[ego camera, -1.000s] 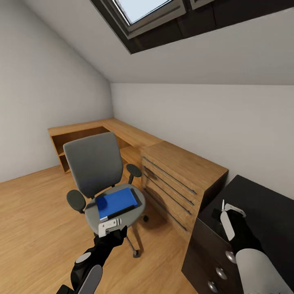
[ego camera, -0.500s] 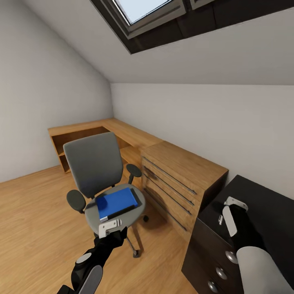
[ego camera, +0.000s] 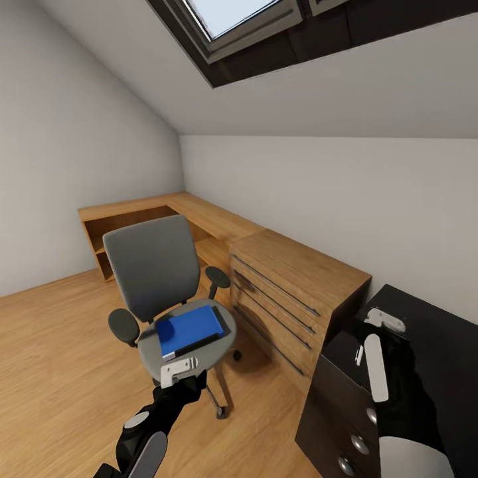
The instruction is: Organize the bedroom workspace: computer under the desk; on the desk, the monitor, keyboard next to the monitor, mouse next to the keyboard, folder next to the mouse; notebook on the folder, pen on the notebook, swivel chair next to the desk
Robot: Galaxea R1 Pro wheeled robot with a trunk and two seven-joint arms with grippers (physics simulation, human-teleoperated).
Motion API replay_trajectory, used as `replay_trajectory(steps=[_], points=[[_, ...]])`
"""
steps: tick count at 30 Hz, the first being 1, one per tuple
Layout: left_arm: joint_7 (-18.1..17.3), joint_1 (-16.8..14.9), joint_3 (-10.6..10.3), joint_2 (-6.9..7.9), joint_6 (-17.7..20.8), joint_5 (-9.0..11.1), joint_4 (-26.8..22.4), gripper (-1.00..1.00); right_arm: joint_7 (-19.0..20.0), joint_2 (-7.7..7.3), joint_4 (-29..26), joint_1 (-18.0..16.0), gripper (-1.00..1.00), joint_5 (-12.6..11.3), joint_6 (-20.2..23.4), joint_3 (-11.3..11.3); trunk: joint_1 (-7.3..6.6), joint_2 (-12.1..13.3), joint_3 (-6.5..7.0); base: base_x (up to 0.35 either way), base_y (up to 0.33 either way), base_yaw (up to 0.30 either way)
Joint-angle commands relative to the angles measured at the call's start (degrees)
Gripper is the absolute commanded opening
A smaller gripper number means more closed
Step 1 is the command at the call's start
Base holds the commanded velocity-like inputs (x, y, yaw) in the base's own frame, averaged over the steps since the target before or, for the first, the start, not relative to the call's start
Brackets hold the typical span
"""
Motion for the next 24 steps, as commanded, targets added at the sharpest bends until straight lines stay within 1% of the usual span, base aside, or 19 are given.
replay_trajectory(steps=[1, 3, 6, 7, 9, 12, 13, 14, 17, 18, 20, 24], points=[[0.57, -0.05, -0.12, 0.05, 0.05, 0.54, -0.07, 1.00, -0.46, 0.31, -0.36, 0.07, 1.00, -0.53, 0.37, 0.66, 0.00, -0.04, -0.06, 0.000, 0.000, 0.000], [0.57, -0.05, -0.12, 0.05, 0.06, 0.54, -0.07, 1.00, -0.51, 0.80, -0.78, 0.20, 1.00, -0.53, 0.59, 1.99, 0.00, -0.04, -0.06, 0.000, 0.000, 0.046], [0.57, -0.05, -0.12, 0.05, 0.06, 0.54, -0.08, 1.00, -0.65, 0.96, -0.59, 0.25, 1.00, -0.40, 0.26, 2.35, 0.00, -0.04, -0.06, 0.000, 0.000, 0.194], [0.57, -0.05, -0.12, 0.05, 0.05, 0.56, -0.07, 1.00, -0.72, 1.66, -0.24, 0.23, 1.00, -0.14, -0.04, 2.66, 0.00, -0.04, -0.06, 0.000, 0.000, 0.271], [0.57, -0.05, -0.12, 0.05, 0.06, 0.58, -0.06, 1.00, -0.72, 1.81, 0.00, 0.22, 1.00, -0.10, -0.05, 2.91, 0.00, -0.04, -0.07, 0.000, 0.000, 0.272], [0.57, -0.05, -0.12, 0.05, 0.07, 0.61, -0.05, 1.00, -0.70, 1.97, 0.53, 0.25, 1.00, -0.09, 0.07, 5.34, 0.00, -0.04, -0.09, 0.000, 0.000, 0.190], [0.57, -0.05, -0.12, 0.05, 0.04, 0.62, -0.05, 1.00, -0.68, 1.99, 0.53, 0.33, 1.00, -0.09, 0.10, 6.68, 0.00, -0.04, -0.10, 0.000, 0.000, 0.090], [0.57, -0.05, -0.09, 0.05, 0.01, 0.64, -0.05, 1.00, -0.69, 2.01, 0.55, 0.58, 1.00, -0.10, -0.01, 8.85, 0.00, -0.04, -0.10, 0.000, 0.081, 0.037], [0.50, -0.05, 0.07, 0.05, 0.09, 0.75, 0.03, 1.00, -0.72, 2.02, 0.55, 0.72, 1.00, -0.10, -0.04, 10.22, 0.00, -0.04, -0.10, 0.000, 0.170, 0.021], [0.42, -0.05, 0.45, 0.13, 0.14, 0.87, 0.71, 1.00, -0.61, 1.97, 0.46, 0.79, 1.00, -0.28, -0.06, 10.91, 0.00, -0.04, -0.10, 0.014, 0.273, 0.004], [0.40, -0.05, 0.69, 0.21, 0.16, 0.82, 0.94, 1.00, -0.57, 2.00, 0.45, 0.81, 1.00, -0.40, -0.13, 11.18, 0.00, -0.04, -0.10, 0.071, 0.283, 0.065], [0.45, -0.05, 0.79, 0.32, 0.10, 0.81, 0.99, 1.00, -0.56, 2.02, 0.64, 0.84, 1.00, -0.33, -0.41, 11.30, 0.00, -0.04, -0.10, 0.130, 0.208, 0.219]])
